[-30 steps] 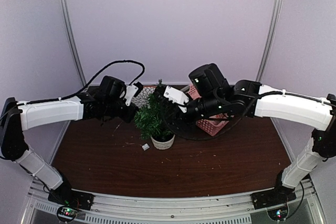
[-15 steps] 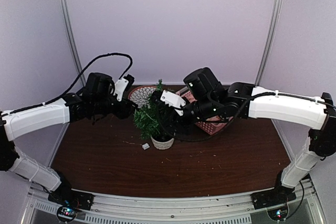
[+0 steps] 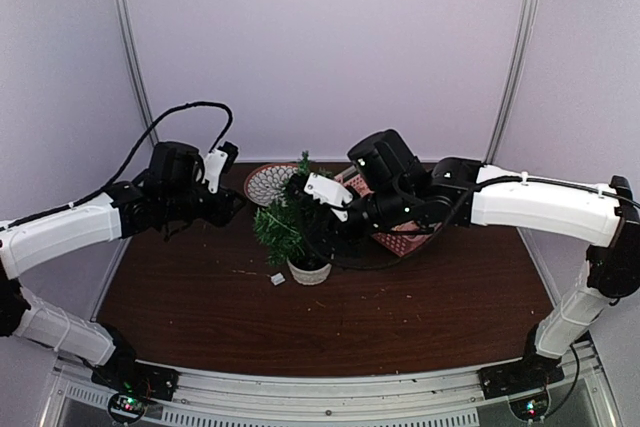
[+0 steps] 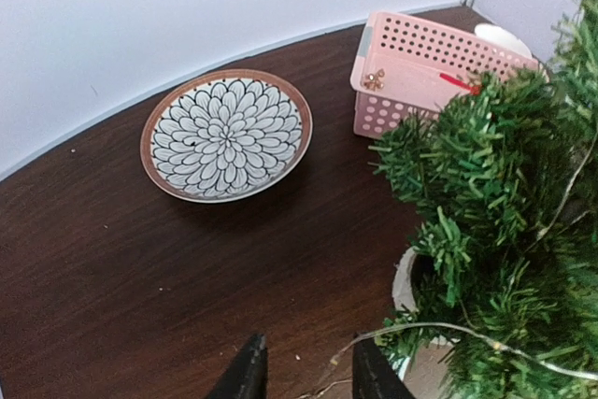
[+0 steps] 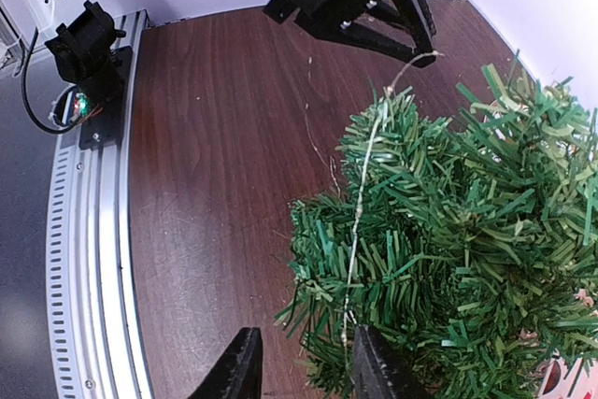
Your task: Decorate the small christmas tree
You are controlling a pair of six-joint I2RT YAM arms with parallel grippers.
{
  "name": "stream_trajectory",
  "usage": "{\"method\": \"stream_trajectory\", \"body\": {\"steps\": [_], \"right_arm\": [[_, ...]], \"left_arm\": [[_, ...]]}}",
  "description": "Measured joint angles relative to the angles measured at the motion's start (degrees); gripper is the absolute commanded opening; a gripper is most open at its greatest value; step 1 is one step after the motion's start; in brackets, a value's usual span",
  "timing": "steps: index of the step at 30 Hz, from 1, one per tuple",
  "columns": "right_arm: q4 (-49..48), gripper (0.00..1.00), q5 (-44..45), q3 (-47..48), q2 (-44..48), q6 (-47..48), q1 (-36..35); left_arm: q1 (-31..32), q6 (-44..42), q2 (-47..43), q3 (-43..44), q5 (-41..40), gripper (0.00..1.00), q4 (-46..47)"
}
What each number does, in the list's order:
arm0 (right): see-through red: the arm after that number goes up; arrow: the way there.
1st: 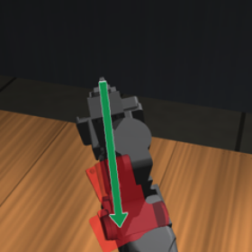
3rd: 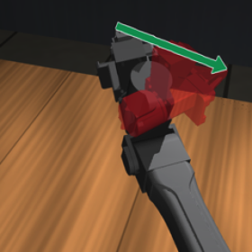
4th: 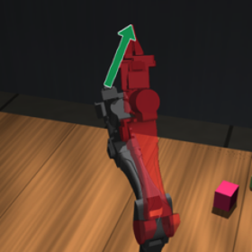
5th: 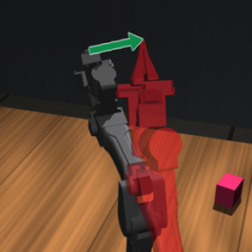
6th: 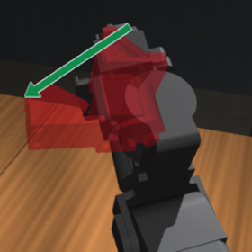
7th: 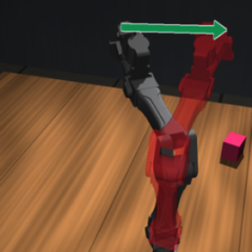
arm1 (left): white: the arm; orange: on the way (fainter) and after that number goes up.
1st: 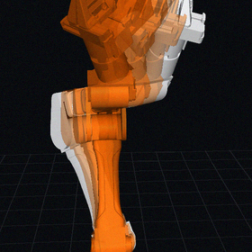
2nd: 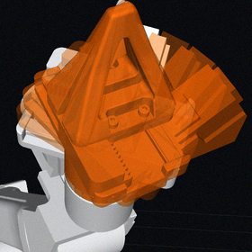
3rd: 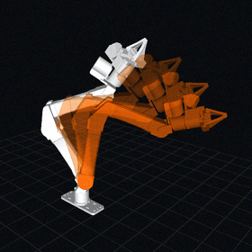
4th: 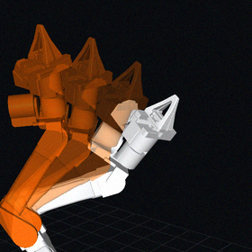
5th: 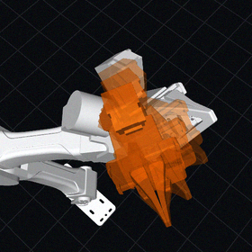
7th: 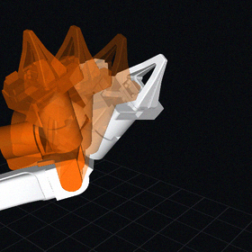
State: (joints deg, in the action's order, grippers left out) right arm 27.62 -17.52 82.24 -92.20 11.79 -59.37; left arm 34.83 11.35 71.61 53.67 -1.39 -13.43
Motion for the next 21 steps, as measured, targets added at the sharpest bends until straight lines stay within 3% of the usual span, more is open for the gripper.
{"method": "stream_trajectory", "body": {"steps": [14,21], "right_arm": [[-0.3,0.38,-0.3,3.3,0.0,-0.2,0.0],[-0.5,0.31,0.0,5.6,-0.7,-0.3,0.0]], "left_arm": [[-1.8,-0.2,13.6,7.2,4.2,0.03,2.6],[-1.8,-0.5,13.9,8.7,6.8,0.00,4.3]]}}
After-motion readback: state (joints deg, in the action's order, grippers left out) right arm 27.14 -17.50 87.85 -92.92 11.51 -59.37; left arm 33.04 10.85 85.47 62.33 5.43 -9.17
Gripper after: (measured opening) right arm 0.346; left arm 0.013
